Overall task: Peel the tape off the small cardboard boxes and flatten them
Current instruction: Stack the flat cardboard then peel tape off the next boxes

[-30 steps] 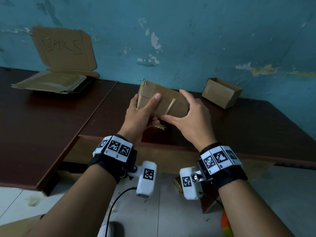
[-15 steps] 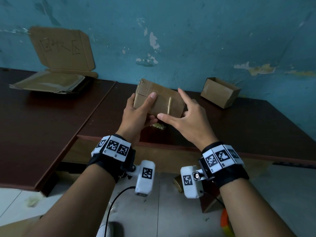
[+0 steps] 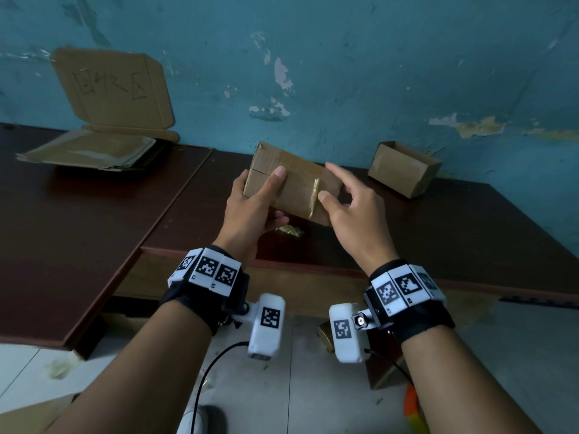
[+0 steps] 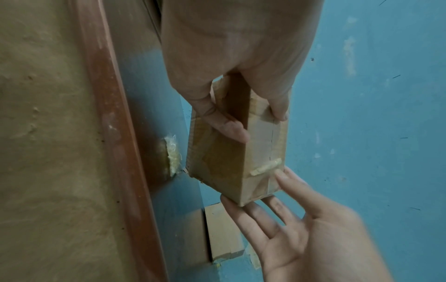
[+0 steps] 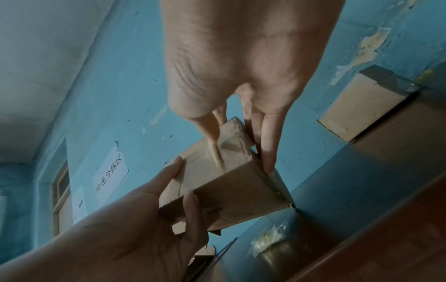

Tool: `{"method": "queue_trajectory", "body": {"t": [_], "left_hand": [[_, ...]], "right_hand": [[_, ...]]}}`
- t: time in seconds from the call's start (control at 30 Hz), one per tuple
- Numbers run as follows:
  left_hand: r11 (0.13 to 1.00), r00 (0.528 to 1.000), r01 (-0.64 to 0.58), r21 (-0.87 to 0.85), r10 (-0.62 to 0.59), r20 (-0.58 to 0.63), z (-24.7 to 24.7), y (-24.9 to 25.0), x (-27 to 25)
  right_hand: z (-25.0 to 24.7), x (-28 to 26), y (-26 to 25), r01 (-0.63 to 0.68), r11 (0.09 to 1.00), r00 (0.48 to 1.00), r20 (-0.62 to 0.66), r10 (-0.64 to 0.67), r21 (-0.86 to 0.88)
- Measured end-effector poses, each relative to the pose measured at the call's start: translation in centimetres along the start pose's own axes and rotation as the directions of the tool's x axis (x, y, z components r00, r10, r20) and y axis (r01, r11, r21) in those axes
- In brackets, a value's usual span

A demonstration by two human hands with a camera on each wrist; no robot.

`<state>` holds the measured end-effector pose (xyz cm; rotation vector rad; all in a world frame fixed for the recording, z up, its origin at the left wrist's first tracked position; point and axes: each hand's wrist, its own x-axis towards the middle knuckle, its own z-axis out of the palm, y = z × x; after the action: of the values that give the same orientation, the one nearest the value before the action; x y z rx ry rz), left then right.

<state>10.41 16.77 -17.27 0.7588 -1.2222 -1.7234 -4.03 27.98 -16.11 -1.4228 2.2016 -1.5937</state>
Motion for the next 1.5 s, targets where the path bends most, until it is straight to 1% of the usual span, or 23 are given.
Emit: {"method": "queue_trajectory", "body": {"t": [0.17, 0.23, 0.37, 0.43, 0.7, 0.83, 0.97, 1.13, 1.3, 1.4, 1.5], "left_hand": [[1.000, 1.000, 0.002, 0.003, -0.002, 0.007, 0.0, 0.0, 0.0], [1.000, 1.000, 0.003, 0.007, -0.003, 0.009, 0.1, -0.1, -0.1], [1.000, 1.000, 0.006, -0.003, -0.006, 0.001, 0.0, 0.0, -0.1], [1.000, 1.000, 0.009, -0.009, -0.009, -0.001, -0.1, 0.1, -0.1], [1.000, 1.000, 0.004, -0.003, -0.004, -0.001, 0.1, 0.2, -0.2], [1.000, 1.000, -0.005, 0.002, 0.005, -0.001, 0.1, 0.2, -0.3], [1.000, 1.000, 0.000, 0.000, 0.000, -0.007, 0.0, 0.3, -0.3], [1.000, 1.000, -0.002, 0.007, 0.002, -0.004, 0.0, 0.5, -0.4], [1.000, 1.000, 0.002, 0.003, -0.002, -0.004, 0.0, 0.6, -0.5], [1.000, 1.000, 0.008, 0.000, -0.008, -0.009, 0.0, 0.6, -0.6], [1.000, 1.000, 0.006, -0.002, -0.006, -0.004, 0.1, 0.7, -0.7]], "right_hand": [[0.1, -0.4, -0.5, 0.003, 1.000, 0.998, -0.070, -0.003, 0.002], [-0.1, -0.2, -0.6, 0.005, 1.000, 0.998, -0.057, -0.005, -0.003], [-0.8, -0.1, -0.5, 0.015, 1.000, 1.000, 0.027, -0.014, -0.018], [-0.9, -0.2, -0.6, 0.022, 1.000, 0.999, 0.042, -0.022, -0.008], [0.2, -0.3, -0.3, 0.033, 0.999, 0.999, -0.025, -0.032, 0.035], [0.3, 0.1, 0.5, 0.001, 1.000, 1.000, 0.002, -0.001, 0.003], [-0.7, 0.0, -0.1, -0.029, 1.000, 0.999, 0.046, 0.030, -0.012], [-0.5, -0.4, -0.3, -0.018, 1.000, 0.999, 0.041, 0.017, 0.021], [0.0, -0.6, -0.6, -0.011, 0.994, 1.000, 0.026, 0.008, 0.112], [0.2, -0.4, -0.5, 0.004, 0.994, 1.000, 0.001, -0.004, 0.109], [0.1, -0.1, -0.1, -0.014, 0.994, 1.000, -0.016, 0.016, 0.106]]}}
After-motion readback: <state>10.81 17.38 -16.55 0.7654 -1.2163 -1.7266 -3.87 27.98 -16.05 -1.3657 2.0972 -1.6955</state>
